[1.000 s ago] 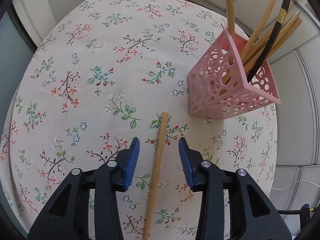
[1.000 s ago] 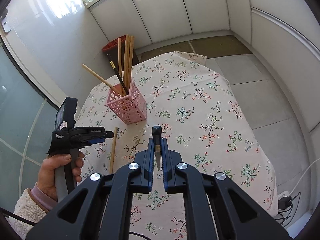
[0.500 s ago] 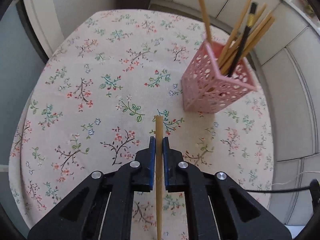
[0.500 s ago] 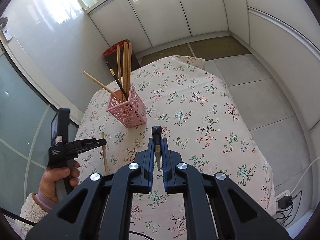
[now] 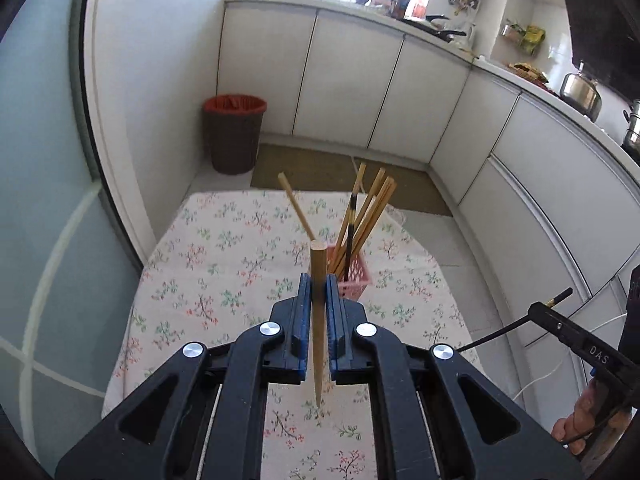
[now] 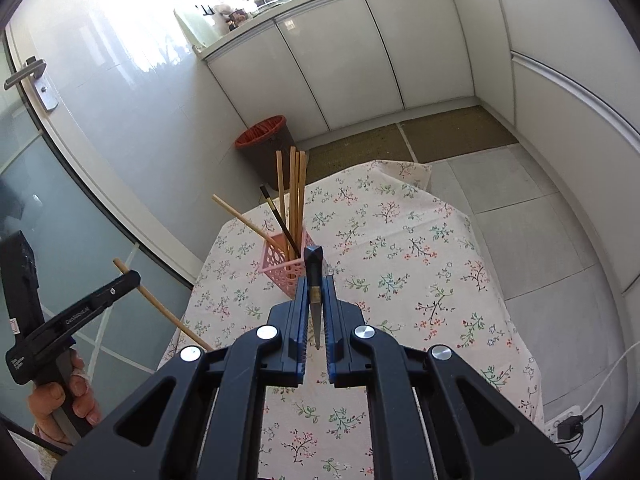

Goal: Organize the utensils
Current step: 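Drop the held chopsticks into the pink basket with both grippers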

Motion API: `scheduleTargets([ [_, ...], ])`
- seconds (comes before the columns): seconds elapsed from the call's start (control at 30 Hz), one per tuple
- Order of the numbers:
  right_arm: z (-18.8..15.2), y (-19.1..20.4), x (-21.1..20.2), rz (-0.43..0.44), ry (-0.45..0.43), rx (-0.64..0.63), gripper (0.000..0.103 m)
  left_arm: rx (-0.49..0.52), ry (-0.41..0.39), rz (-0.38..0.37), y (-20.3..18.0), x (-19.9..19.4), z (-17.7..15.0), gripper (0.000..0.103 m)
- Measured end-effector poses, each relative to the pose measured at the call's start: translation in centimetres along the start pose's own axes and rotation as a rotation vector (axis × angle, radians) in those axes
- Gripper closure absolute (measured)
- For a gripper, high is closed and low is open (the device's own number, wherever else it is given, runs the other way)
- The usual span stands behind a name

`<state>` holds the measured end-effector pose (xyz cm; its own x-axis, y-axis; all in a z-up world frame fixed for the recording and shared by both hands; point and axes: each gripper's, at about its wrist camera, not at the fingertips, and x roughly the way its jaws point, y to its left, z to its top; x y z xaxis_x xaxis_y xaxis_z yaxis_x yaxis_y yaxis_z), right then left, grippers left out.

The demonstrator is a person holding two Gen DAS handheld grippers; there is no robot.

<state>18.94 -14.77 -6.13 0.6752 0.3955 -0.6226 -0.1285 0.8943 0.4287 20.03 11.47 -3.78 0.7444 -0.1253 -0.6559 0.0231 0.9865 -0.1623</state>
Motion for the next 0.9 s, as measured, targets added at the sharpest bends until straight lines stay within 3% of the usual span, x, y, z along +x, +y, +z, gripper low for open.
scheduleTargets([
  [0.23,3.7,1.3,-0.8,0.018,-0.045,-0.023,0.096,0.017,-0.117,-0.001,-1.8,-0.1,6.3,0.097],
  [0.43,5.7,1.8,-0.2,0.014,-0.063,-0.043,0.096,0.023,-0.145,0.006,-2.6,2.6,9.0,0.097],
  [0.63,6.5,2.2,1.4,0.014,-0.056,-0.05,0.096,0.021,-0.128,0.019,-2.9,6.6,9.3,0.097],
  [0.77,6.7,2.9,2.4,0.03,-0.055,-0.058,0.096,0.036,-0.089,0.01,-2.7,9.3,7.8,0.096],
  [0.83,7.0,3.5,2.9,0.039,-0.061,-0.064,0.096,0.034,-0.054,-0.025,-2.2,10.0,6.8,0.09],
  [0.9,7.3,4.1,3.4,0.047,-0.069,-0.069,0.096,0.007,-0.066,-0.033,-1.5,9.3,6.2,0.079],
])
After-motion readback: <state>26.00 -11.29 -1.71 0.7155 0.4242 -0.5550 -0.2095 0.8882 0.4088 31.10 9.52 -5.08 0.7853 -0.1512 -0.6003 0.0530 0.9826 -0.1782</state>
